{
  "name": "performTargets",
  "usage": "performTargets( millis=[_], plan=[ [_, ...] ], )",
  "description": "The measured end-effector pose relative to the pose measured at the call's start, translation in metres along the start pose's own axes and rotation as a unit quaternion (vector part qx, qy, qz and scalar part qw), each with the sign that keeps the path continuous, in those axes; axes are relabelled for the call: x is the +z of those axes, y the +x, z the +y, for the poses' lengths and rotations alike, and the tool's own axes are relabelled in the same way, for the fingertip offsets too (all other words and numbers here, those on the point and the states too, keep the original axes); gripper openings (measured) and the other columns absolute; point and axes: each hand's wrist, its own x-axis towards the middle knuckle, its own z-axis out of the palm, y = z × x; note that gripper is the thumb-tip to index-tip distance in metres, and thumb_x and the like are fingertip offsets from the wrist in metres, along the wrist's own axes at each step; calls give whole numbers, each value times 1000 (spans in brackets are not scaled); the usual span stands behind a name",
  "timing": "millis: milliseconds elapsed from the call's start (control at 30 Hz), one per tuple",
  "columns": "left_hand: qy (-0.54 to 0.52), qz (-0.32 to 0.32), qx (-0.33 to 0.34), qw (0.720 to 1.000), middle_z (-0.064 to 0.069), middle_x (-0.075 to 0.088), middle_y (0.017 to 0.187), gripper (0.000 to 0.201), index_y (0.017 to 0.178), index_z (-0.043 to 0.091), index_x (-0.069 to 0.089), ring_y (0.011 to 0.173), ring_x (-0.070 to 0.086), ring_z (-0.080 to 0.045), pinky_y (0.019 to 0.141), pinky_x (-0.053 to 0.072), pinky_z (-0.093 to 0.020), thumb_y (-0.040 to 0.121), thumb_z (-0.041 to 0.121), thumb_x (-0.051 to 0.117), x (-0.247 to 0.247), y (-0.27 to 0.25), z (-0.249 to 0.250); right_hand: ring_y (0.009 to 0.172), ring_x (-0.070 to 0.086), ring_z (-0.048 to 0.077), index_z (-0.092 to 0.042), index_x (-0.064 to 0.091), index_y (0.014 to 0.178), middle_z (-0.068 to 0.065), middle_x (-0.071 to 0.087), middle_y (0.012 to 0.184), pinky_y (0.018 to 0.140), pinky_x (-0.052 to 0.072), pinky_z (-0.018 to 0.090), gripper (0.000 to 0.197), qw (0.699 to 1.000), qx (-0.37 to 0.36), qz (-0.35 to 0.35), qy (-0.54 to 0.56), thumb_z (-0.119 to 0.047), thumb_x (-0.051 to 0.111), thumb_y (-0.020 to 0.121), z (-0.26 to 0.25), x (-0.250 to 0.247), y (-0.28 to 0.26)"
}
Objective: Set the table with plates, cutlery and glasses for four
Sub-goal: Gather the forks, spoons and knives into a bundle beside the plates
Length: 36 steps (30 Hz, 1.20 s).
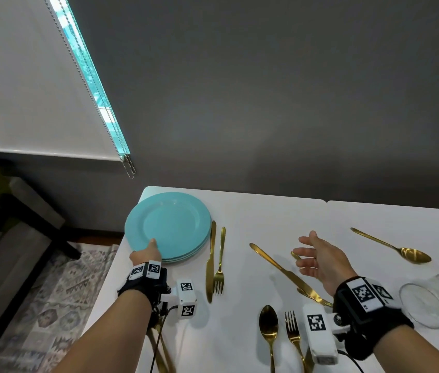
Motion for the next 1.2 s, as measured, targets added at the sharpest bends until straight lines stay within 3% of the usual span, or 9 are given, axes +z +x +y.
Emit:
performTargets(
  millis=[267,367,533,667,833,933,1000,1100,1200],
  plan=[
    [168,-44,5,985,-23,50,134,53,131,-7,45,119,51,-35,85,40,-32,90,25,53,-1,3,-4,67,57,21,-13,61,106,11,67,96,62,48,30,35,1000,12,-12,-15,-38,37,100,8,6,-4],
    [174,-27,14,984,-24,50,131,55,128,-5,45,115,53,-39,97,45,-41,81,22,57,-8,1,0,61,55,20,-9,60,104,11,65,88,56,46,29,28,999,15,-27,-30,-32,45,99,15,6,-7],
    [240,32,105,964,-24,44,136,53,131,1,43,127,40,-38,106,30,-42,82,15,55,-13,-24,-2,58,53,17,-9,60,104,9,64,83,50,44,25,18,989,12,-58,-137,-23,53,94,43,5,-15],
    [242,-20,235,941,-20,57,127,43,125,2,53,124,46,-35,108,29,-38,84,13,57,-9,-46,-25,53,54,15,-13,61,86,2,64,71,46,41,21,13,939,7,-120,-323,-21,54,93,78,7,-28],
    [259,-97,253,927,-16,63,116,29,114,5,59,111,56,-32,97,43,-35,86,12,54,-10,-70,-56,50,52,15,-13,60,78,3,63,70,52,45,23,15,848,46,-159,-503,-22,54,88,107,19,-34],
    [329,-110,258,902,-14,60,119,29,115,6,57,113,55,-30,95,41,-33,88,13,53,-24,-79,-78,70,60,17,-15,53,64,-1,58,68,68,45,21,32,780,39,-157,-605,-39,58,86,121,30,-36],
    [369,-113,262,885,-13,59,120,29,116,7,55,113,55,-29,93,42,-32,88,14,52,-33,-81,-92,77,59,17,-18,45,59,-5,52,64,63,43,18,38,776,38,-140,-614,-44,61,83,127,36,-35],
    [402,-110,256,872,-12,58,119,29,116,8,54,112,55,-28,91,44,-33,87,16,52,-43,-83,-105,77,60,16,-17,51,67,-4,56,69,52,40,15,30,787,42,-130,-601,-40,64,81,129,40,-36],
    [414,-92,252,870,-11,58,120,29,115,8,53,114,55,-26,92,45,-32,87,18,52,-54,-83,-111,103,63,18,-10,63,102,3,66,105,75,44,19,38,769,25,-131,-626,-44,60,85,130,40,-38]
  ],
)
